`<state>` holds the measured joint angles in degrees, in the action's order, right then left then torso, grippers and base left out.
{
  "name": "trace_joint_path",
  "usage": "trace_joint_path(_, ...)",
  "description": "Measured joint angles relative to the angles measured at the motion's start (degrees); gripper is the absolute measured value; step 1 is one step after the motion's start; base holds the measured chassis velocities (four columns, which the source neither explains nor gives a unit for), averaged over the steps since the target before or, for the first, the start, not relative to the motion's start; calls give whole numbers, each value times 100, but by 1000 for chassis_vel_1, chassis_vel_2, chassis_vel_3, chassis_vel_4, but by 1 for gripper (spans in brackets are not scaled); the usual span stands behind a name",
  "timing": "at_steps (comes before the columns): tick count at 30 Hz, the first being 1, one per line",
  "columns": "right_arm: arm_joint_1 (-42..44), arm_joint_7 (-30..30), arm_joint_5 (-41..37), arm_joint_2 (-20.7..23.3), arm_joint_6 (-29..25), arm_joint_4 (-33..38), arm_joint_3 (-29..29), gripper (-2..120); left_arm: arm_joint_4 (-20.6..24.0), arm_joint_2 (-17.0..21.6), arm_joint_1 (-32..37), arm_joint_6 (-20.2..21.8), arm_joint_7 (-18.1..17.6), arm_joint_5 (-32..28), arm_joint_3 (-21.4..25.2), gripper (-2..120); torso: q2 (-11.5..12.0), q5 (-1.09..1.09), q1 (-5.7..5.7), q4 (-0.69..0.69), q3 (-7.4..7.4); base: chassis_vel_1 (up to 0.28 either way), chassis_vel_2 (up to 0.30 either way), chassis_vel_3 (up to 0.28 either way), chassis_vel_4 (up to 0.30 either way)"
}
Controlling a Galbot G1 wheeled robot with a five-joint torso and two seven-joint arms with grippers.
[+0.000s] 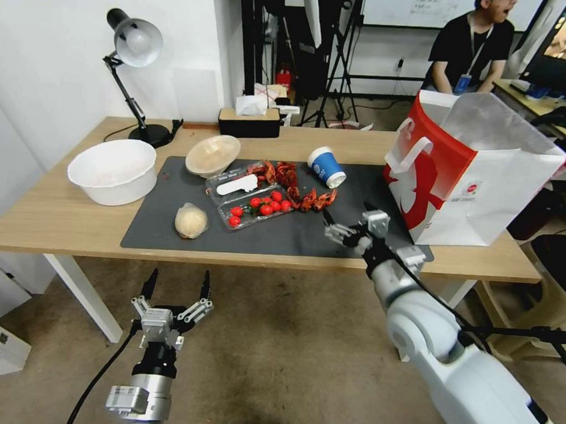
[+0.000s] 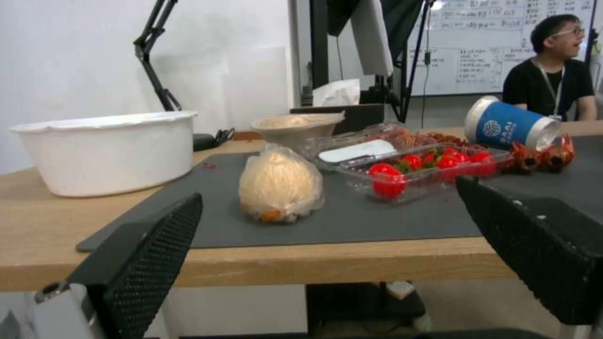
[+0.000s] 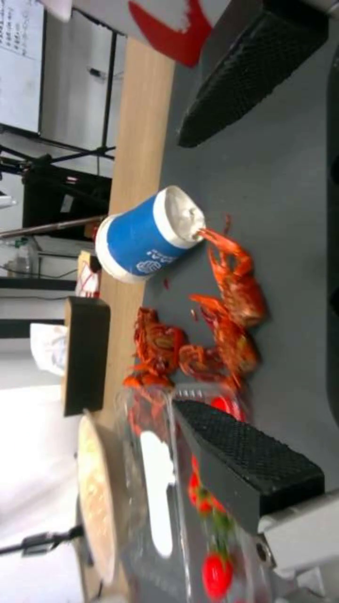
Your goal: Pick up the trash from the table and place it into the takeout bag.
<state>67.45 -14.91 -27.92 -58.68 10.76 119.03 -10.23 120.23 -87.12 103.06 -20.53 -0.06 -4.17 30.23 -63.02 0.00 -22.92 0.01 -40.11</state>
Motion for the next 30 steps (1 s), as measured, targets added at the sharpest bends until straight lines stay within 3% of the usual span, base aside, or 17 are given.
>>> trace_joint_path(9, -1696, -378, -467, 118, 713, -973, 864, 100, -2, -6, -37, 94, -5, 76, 1, 100, 0, -1, 0, 0, 0, 0, 0, 0, 0)
trace_joint_path(30, -3662, -681, -1087, 14, 1749, -2411, 1811, 100, -1, 6, -38, 112, -26, 33, 85, 100, -1, -1, 0, 0, 0, 0, 0, 0, 0)
